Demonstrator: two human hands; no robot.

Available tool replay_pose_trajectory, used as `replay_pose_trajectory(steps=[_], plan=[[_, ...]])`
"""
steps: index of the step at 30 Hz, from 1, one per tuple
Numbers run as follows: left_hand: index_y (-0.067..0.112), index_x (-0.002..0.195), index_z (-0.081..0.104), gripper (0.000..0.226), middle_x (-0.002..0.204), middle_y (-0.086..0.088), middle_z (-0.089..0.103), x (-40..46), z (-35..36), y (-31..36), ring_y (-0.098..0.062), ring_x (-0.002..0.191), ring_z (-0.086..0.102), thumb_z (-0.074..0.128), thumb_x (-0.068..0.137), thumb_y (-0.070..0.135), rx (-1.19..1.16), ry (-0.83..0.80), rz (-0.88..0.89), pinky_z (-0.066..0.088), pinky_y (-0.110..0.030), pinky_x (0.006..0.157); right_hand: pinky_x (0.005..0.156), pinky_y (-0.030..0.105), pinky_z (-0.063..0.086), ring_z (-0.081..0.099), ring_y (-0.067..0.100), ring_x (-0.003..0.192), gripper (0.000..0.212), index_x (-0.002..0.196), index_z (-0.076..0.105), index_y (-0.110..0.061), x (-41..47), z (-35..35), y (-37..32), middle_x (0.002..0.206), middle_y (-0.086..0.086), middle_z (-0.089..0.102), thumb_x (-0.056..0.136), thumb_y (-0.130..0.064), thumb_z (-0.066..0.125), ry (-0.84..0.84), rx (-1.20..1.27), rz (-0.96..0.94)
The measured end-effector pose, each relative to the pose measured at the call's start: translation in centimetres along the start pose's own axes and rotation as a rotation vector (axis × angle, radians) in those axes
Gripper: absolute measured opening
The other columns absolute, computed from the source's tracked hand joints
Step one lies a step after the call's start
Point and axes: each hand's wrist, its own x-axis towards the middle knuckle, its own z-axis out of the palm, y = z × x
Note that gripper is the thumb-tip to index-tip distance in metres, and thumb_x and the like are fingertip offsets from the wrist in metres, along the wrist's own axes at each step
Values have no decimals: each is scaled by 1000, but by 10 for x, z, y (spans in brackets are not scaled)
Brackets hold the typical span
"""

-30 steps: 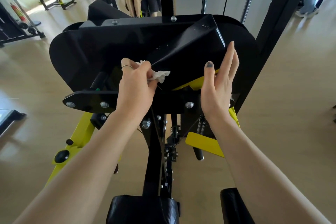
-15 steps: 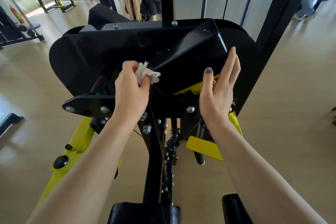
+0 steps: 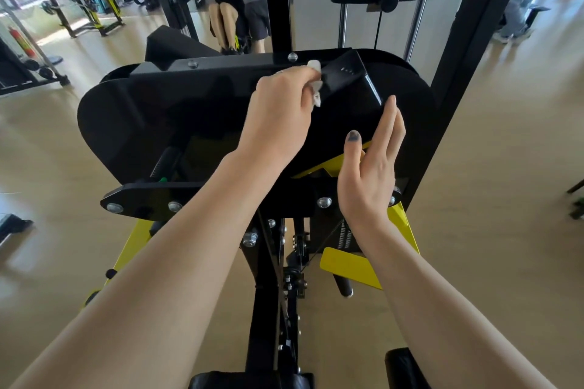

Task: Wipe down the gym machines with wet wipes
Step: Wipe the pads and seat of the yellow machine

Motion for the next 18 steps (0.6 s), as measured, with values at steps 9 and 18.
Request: replay_pose_trajectory(steps=[9,18], plan=[[21,119,74,29,107,-2,71,-13,-28,-72,-14,90,65,53,100,12,70,-157,-377,38,-5,66,71,24,54,56,30,128,69,163,4,-32,2,-1,7,167,-14,10,104,-48,36,-13,16,-19],[16,107,74,17,97,-1,68,-4,-23,-65,-14,83,61,64,97,24,9,-117,-607,44,-20,66,76,24,55,57,31,125,68,164,4,-30,1,-7,5,166,-17,8,106,-41,39,-52,-5,-16]])
